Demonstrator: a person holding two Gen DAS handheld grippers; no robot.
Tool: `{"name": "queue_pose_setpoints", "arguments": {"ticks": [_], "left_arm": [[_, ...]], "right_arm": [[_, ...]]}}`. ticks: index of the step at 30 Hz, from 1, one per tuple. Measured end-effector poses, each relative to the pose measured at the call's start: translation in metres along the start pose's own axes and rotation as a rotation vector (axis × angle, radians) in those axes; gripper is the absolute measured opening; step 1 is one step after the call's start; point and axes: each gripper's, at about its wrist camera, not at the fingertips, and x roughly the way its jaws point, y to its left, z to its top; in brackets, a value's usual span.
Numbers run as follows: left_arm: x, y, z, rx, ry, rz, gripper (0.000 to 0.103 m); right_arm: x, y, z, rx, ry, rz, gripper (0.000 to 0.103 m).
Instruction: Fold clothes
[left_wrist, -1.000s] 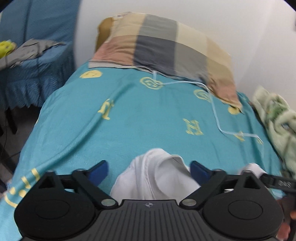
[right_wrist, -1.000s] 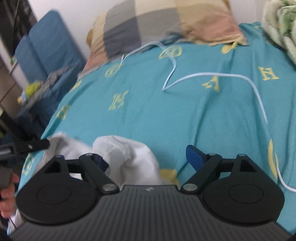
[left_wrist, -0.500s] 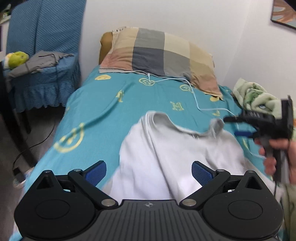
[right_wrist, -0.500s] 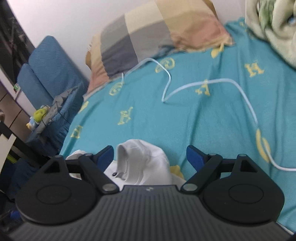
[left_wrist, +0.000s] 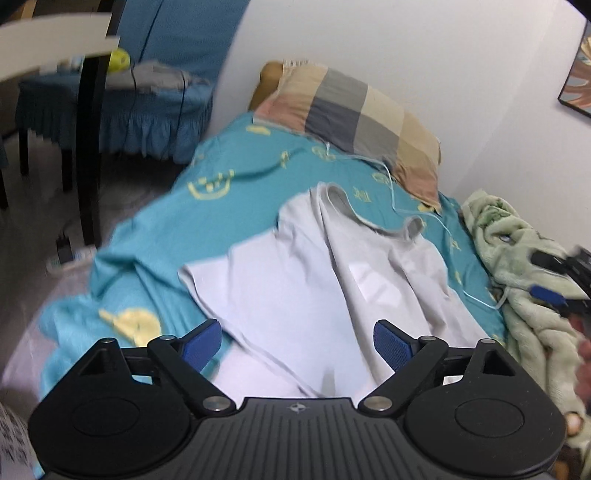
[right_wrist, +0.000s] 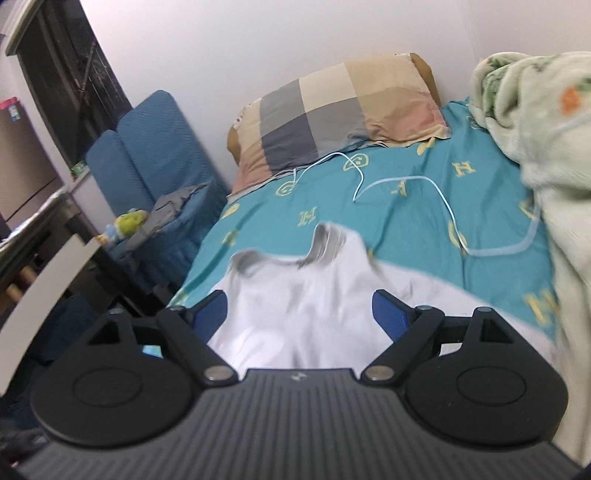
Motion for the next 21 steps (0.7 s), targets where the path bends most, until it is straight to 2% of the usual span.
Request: {"name": "queue_pose_setpoints", "arguments": {"ticks": [4, 7, 10, 13, 17, 21], "left_arm": [[-0.01, 0.009, -0.006, -0.079, 0.001, -0.006, 0.088], [-0.012, 0.012, -0.011, -0.133, 0.0, -0.016, 0.088], [-0.012, 0.017, -0.014, -0.163, 0.004, -0.016, 0.088], [-0.01, 0.021, -0.016, -0.172, -0.013, 0.02, 0.088], [-0.01, 0.027, -0.02, -0.213, -0.024, 0.047, 0.088], [-0.014, 0.025, -0.019, -0.19, -0.05, 0.077, 0.088]], "right_arm": [[-0.061, 0.013, -0.036, 0.038, 0.025, 0.031, 0.087], [-0.086, 0.02, -0.063, 0.053, 0.065, 0.014, 0.087], [-0.091, 0.027, -0.077, 0.007, 0.086, -0.031, 0.087], [-0.092, 0.023, -0.087, 0.006, 0.073, -0.006, 0.087], [-0.092, 0.025, -0.096, -0.075, 0.065, -0.012, 0.087], [-0.089, 0.029, -0.101, -0.116, 0.068, -0.023, 0.087]]}}
